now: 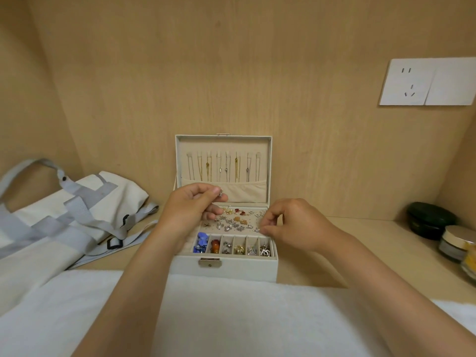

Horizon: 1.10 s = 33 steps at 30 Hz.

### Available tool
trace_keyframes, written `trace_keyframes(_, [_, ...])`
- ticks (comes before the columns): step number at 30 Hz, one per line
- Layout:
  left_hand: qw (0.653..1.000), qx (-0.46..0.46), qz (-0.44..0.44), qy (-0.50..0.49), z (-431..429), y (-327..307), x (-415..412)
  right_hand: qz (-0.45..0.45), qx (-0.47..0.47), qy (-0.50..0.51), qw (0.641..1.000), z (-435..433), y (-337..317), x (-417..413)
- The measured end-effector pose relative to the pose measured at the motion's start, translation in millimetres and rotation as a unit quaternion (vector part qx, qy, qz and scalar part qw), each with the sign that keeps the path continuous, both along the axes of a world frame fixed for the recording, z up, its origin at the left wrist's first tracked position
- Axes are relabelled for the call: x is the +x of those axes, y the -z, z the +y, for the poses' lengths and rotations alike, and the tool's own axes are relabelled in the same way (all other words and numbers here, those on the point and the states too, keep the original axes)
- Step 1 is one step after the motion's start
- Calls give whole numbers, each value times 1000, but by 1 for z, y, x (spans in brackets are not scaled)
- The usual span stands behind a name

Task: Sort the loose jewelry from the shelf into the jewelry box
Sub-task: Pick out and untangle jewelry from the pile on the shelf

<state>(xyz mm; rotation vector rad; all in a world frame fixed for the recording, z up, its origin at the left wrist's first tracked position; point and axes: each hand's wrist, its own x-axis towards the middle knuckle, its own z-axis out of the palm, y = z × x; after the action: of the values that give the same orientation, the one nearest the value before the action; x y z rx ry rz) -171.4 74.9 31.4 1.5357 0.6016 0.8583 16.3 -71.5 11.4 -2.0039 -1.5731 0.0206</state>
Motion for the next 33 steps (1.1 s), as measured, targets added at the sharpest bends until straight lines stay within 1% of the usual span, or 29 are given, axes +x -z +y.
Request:
trace_keyframes(4, [1000, 10, -8, -3, 3, -5, -3, 77, 60, -17, 995, 9, -10, -4])
trace_keyframes(10, [1000, 20, -8, -12, 7, -5, 1, 164, 139, -72, 974, 40, -43, -24])
trace_keyframes(13, [1000, 4, -28, 0, 7, -7, 2, 162, 135, -101, 972, 54, -55, -33])
trace_keyframes(17, [1000, -8, -27, 10, 9, -9, 3, 159, 147, -123, 969, 68, -57, -37])
trace_keyframes(21, [1000, -12, -17, 16, 15, -9, -3, 200, 165, -117, 959, 73, -49, -40])
trace_keyframes(25, [1000, 23, 14, 6, 17, -7, -5, 226, 182, -99, 952, 75, -36, -44])
trace_keyframes(29, [998, 53, 41, -15, 15, -6, -5, 218, 192, -66, 955, 77, -27, -49])
trace_keyframes(33, [992, 99, 70, -20, 17, -4, -11, 216, 188, -57, 957, 80, -27, -49])
